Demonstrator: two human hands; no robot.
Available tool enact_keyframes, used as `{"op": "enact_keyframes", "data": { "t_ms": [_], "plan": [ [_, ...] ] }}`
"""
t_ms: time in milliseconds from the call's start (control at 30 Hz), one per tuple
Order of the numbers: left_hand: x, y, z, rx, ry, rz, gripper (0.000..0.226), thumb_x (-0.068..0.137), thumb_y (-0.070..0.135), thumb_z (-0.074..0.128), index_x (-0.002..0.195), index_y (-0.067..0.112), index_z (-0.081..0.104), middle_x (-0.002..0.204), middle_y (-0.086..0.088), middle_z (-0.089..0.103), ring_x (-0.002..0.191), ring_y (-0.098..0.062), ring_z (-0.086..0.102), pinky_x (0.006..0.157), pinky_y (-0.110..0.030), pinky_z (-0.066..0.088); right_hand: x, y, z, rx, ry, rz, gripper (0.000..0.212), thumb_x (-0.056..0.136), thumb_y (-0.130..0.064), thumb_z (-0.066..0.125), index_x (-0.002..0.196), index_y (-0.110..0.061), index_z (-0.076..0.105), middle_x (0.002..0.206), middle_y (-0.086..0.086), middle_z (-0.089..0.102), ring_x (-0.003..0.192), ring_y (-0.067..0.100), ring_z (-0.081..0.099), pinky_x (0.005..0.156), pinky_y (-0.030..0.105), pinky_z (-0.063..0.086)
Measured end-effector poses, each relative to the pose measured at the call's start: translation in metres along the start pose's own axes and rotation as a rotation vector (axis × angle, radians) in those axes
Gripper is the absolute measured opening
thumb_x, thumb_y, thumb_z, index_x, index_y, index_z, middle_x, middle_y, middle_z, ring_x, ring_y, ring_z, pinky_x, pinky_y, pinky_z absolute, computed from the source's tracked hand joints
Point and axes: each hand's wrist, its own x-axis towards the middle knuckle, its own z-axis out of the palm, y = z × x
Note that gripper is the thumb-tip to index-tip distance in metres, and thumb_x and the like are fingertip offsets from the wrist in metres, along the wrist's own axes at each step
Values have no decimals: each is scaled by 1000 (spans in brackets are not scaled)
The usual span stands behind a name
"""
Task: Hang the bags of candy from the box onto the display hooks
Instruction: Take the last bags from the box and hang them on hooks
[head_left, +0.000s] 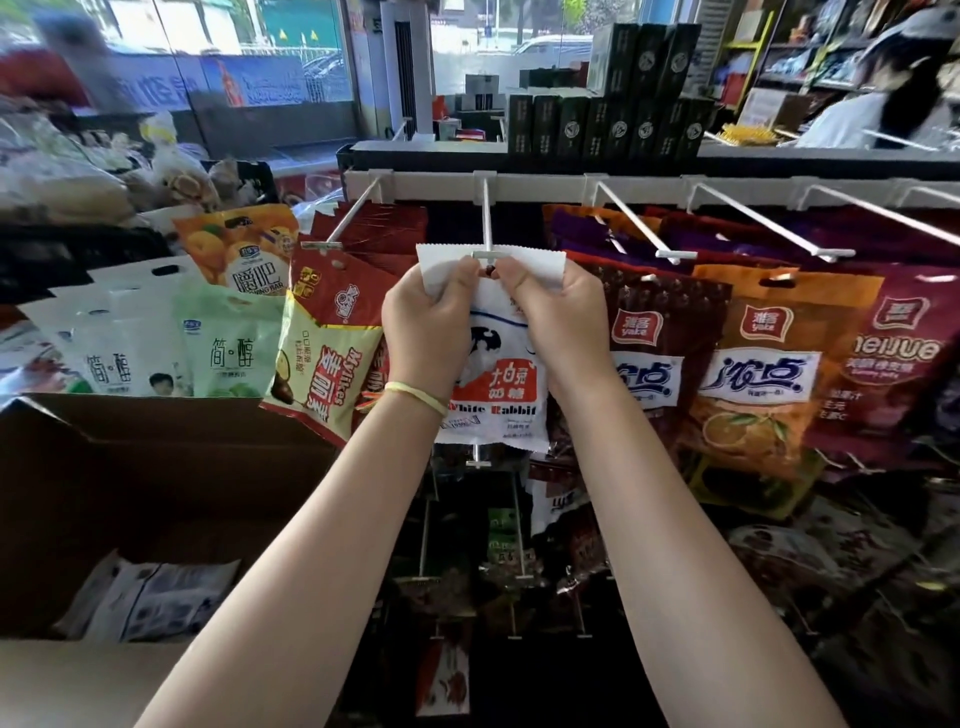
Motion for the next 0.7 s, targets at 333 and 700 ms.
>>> {"op": "enact_keyframes", "data": {
  "t_ms": [333, 700],
  "plan": [
    [7, -7, 3, 39, 38, 29, 36, 94, 29, 66, 68, 4, 60, 60, 0, 55, 58, -14, 50, 60, -46, 50, 7, 0, 4, -123, 43, -36, 20, 92, -23, 73, 85, -4, 70, 69, 2, 69, 63, 17, 64, 61, 33, 54],
    [-3, -6, 8, 177, 29, 44, 25, 98, 19, 63, 74, 20, 57, 67, 13, 56, 60, 2, 51, 58, -18, 39, 7, 15, 8, -282, 148, -92, 20, 94, -25, 70, 93, -5, 72, 80, 6, 74, 73, 14, 68, 70, 39, 58]
  ]
}}
